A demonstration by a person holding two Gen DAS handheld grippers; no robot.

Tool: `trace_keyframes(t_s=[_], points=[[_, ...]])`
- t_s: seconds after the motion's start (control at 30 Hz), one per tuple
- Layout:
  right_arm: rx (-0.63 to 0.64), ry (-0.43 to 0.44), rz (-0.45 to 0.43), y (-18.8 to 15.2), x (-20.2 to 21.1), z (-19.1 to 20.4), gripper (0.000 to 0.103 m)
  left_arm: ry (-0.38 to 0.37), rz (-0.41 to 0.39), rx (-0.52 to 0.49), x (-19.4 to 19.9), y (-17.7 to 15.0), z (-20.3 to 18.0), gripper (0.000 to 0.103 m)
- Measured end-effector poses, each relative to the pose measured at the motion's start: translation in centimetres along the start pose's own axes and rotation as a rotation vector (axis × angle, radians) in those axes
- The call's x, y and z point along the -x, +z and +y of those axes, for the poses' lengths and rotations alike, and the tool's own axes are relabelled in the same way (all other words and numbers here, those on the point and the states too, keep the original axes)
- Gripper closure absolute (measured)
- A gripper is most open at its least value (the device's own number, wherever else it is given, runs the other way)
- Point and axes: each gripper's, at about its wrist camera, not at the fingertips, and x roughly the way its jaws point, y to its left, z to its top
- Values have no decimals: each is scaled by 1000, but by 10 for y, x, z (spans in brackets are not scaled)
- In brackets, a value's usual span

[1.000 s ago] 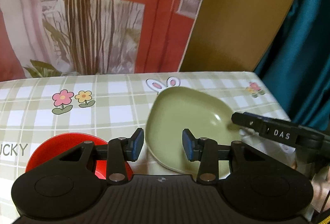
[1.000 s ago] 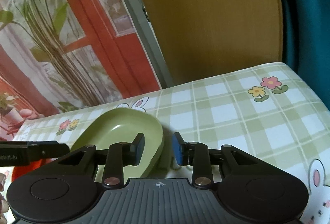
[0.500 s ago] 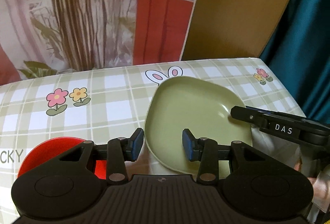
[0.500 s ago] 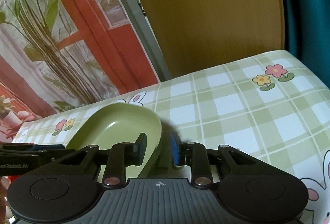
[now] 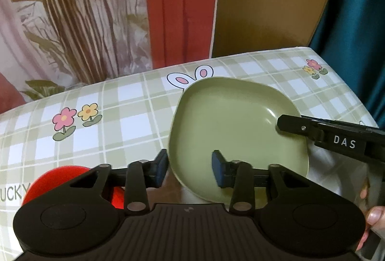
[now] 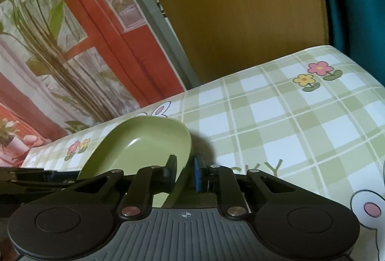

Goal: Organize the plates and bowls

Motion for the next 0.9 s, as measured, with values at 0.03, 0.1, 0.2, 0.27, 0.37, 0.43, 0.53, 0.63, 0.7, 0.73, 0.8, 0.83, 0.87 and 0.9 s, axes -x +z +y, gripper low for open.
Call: trace_keyframes(t_s=[0.03, 0.1, 0.2, 0.27, 0.37, 0.43, 0.53, 0.63, 0.7, 0.73, 0.8, 0.83, 0.87, 0.9], points=[[-21, -7, -4, 0, 2, -3, 88, 8, -1, -6, 1, -1, -1, 85], [-51, -1, -6, -2, 6, -6, 88, -1, -4, -9, 4, -2, -1, 88], [-64, -5, -6, -5, 13, -6, 88, -7, -17, -6, 14, -4, -6, 88], [-77, -9, -10, -7, 19, -5, 87, 0, -31, -11, 22, -5, -14, 88], [-98, -4, -19, -9, 31, -3, 87, 5, -51, -20, 38, -10, -20, 88], [-103, 3, -25, -10, 41, 1, 87, 6, -58, -18, 48, -14, -21, 88], [-98, 15, -39, -10, 57, 8, 87, 8, -62, -17, 66, -22, -24, 88], [-91, 29, -50, -11, 72, 16, 87, 11, -78, -14, 86, -31, -25, 88], [-82, 35, -54, -13, 82, 23, 87, 11, -88, -6, 99, -37, -27, 88], [-78, 39, -56, -14, 87, 26, 87, 11, -94, -1, 106, -41, -27, 88], [-67, 47, -59, -17, 96, 32, 87, 15, -105, 11, 119, -48, -28, 88], [-60, 50, -59, -18, 100, 36, 87, 17, -108, 13, 124, -51, -27, 88], [-55, 53, -61, -20, 103, 39, 87, 19, -109, 14, 129, -54, -27, 88], [-51, 56, -62, -21, 107, 42, 87, 20, -110, 14, 133, -57, -27, 88]])
